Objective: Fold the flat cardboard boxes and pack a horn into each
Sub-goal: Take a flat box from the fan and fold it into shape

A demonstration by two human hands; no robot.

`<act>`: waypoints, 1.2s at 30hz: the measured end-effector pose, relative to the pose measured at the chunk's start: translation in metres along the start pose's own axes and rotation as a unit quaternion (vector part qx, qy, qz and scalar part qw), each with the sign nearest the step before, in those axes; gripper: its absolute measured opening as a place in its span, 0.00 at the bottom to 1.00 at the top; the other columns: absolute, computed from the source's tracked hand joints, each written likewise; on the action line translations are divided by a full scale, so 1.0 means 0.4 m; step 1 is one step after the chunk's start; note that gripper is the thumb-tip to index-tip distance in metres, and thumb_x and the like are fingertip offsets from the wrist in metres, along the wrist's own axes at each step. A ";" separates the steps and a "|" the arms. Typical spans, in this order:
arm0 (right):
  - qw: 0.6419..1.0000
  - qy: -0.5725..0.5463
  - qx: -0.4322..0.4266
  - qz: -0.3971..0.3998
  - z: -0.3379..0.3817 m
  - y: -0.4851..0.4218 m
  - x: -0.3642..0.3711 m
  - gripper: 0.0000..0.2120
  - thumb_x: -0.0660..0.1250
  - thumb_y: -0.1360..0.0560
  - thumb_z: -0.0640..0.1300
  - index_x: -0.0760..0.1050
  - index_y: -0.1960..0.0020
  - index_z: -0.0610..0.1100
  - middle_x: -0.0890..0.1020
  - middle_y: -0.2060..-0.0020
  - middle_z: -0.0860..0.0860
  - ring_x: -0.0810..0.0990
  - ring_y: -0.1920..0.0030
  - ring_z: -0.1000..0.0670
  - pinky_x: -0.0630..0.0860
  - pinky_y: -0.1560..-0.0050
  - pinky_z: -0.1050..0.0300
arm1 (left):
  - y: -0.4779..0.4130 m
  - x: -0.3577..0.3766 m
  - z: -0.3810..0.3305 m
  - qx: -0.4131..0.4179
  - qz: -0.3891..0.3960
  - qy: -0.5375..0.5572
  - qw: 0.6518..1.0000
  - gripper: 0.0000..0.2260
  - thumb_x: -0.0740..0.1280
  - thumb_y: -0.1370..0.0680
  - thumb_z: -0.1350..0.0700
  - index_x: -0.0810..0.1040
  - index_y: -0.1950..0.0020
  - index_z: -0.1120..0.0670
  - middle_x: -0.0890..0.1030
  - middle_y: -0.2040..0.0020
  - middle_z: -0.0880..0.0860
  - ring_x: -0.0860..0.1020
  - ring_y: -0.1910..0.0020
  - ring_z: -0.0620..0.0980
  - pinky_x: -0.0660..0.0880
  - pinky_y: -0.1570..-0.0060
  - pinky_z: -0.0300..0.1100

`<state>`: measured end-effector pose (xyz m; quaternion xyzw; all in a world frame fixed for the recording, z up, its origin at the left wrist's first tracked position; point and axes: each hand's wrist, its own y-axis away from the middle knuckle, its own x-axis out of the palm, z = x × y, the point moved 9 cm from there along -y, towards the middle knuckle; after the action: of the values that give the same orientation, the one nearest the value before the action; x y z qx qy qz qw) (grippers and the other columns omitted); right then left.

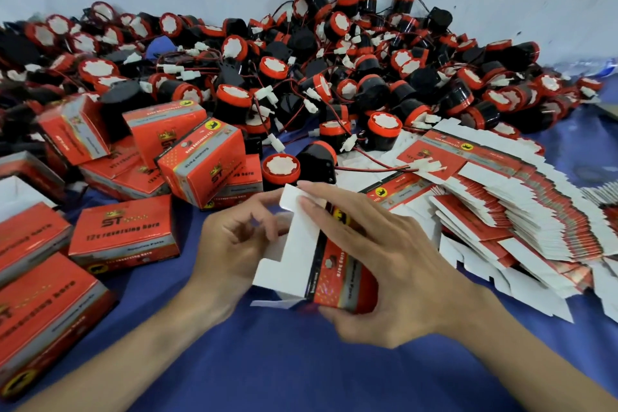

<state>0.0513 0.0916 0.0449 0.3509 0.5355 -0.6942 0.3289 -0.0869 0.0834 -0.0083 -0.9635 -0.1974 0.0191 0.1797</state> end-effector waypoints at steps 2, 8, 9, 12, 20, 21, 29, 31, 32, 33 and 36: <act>1.000 -0.008 0.004 -0.012 -0.009 0.001 -0.003 0.41 0.73 0.37 0.52 0.64 0.28 0.41 0.65 0.27 0.47 0.73 0.36 0.47 0.77 0.59 0.49 | -0.002 -0.022 -0.011 0.033 -0.029 -0.001 0.999 0.21 0.65 0.29 0.76 0.70 0.76 0.56 0.83 0.48 0.56 0.83 0.53 0.52 0.77 0.56 0.41; 0.998 -0.024 -0.009 -0.062 0.001 0.004 -0.007 0.37 0.69 0.37 0.52 0.66 0.31 0.40 0.66 0.28 0.44 0.75 0.38 0.46 0.77 0.54 0.48 | 0.003 -0.001 -0.018 0.038 0.039 -0.022 0.998 0.20 0.58 0.29 0.73 0.84 0.62 0.52 0.84 0.51 0.44 0.81 0.49 0.41 0.74 0.52 0.33; 0.997 -0.029 -0.015 -0.071 0.009 0.005 -0.006 0.37 0.68 0.37 0.52 0.66 0.31 0.39 0.66 0.28 0.44 0.75 0.37 0.45 0.77 0.52 0.48 | 0.004 0.007 -0.016 0.037 0.056 -0.014 0.998 0.18 0.58 0.27 0.72 0.84 0.59 0.55 0.84 0.51 0.46 0.80 0.50 0.42 0.74 0.51 0.34; 0.994 -0.063 -0.022 -0.083 0.013 0.002 -0.009 0.36 0.67 0.37 0.49 0.66 0.32 0.37 0.67 0.29 0.41 0.75 0.36 0.43 0.76 0.50 0.46 | 0.008 0.024 -0.015 0.007 0.094 0.043 0.995 0.13 0.60 0.27 0.56 0.84 0.53 0.55 0.83 0.51 0.51 0.80 0.51 0.48 0.73 0.52 0.38; 0.996 -0.087 0.016 -0.017 -0.031 0.011 0.014 0.36 0.64 0.33 0.52 0.61 0.28 0.40 0.58 0.24 0.44 0.66 0.29 0.47 0.73 0.41 0.46 | 0.038 0.082 -0.023 -0.005 0.222 0.012 0.975 0.22 0.68 0.32 0.55 0.71 0.38 0.47 0.76 0.44 0.33 0.76 0.45 0.33 0.74 0.52 0.29; 0.996 -0.091 0.017 -0.007 -0.032 0.010 0.018 0.37 0.64 0.32 0.52 0.61 0.27 0.39 0.57 0.24 0.44 0.63 0.27 0.47 0.71 0.38 0.47 | 0.038 0.080 -0.023 0.001 0.220 0.003 0.975 0.23 0.69 0.32 0.55 0.69 0.38 0.47 0.76 0.44 0.32 0.75 0.44 0.31 0.73 0.52 0.27; 0.996 -0.088 0.022 0.008 -0.025 -0.002 0.025 0.33 0.73 0.31 0.52 0.69 0.31 0.39 0.70 0.31 0.47 0.68 0.32 0.49 0.64 0.32 0.56 | 0.039 0.089 -0.007 -0.038 0.247 0.023 0.968 0.30 0.69 0.32 0.57 0.64 0.32 0.49 0.76 0.44 0.46 0.76 0.45 0.41 0.74 0.50 0.35; 0.995 -0.094 0.018 -0.001 -0.027 -0.003 0.019 0.30 0.74 0.32 0.50 0.73 0.34 0.38 0.73 0.34 0.47 0.71 0.35 0.48 0.67 0.34 0.55 | 0.038 0.099 -0.004 -0.044 0.259 0.018 0.965 0.32 0.70 0.33 0.56 0.63 0.31 0.56 0.74 0.41 0.47 0.75 0.43 0.44 0.74 0.48 0.37; 0.995 -0.094 0.011 -0.007 -0.027 -0.003 0.015 0.29 0.74 0.32 0.50 0.74 0.35 0.37 0.75 0.36 0.47 0.73 0.37 0.47 0.68 0.35 0.54 | 0.037 0.102 -0.004 -0.044 0.259 0.015 0.965 0.33 0.72 0.33 0.55 0.63 0.31 0.58 0.73 0.39 0.50 0.74 0.41 0.46 0.73 0.47 0.38; 0.995 -0.094 0.004 -0.013 -0.026 -0.002 0.012 0.28 0.74 0.32 0.50 0.75 0.37 0.37 0.76 0.37 0.46 0.74 0.38 0.46 0.69 0.37 0.53 | 0.037 0.104 -0.005 -0.046 0.259 0.015 0.965 0.35 0.74 0.34 0.52 0.63 0.32 0.60 0.72 0.38 0.53 0.74 0.40 0.49 0.73 0.46 0.40; 0.996 -0.089 0.006 -0.017 -0.032 0.000 0.011 0.26 0.73 0.32 0.52 0.78 0.41 0.37 0.79 0.41 0.46 0.76 0.42 0.46 0.71 0.40 0.52 | 0.039 0.099 0.004 -0.052 0.260 0.017 0.964 0.35 0.73 0.34 0.50 0.65 0.32 0.60 0.68 0.35 0.58 0.72 0.36 0.53 0.72 0.44 0.43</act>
<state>0.0508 0.1038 0.0389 0.2803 0.5060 -0.7313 0.3614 -0.0448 0.0859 -0.0137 -0.9899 0.0624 0.0384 0.1213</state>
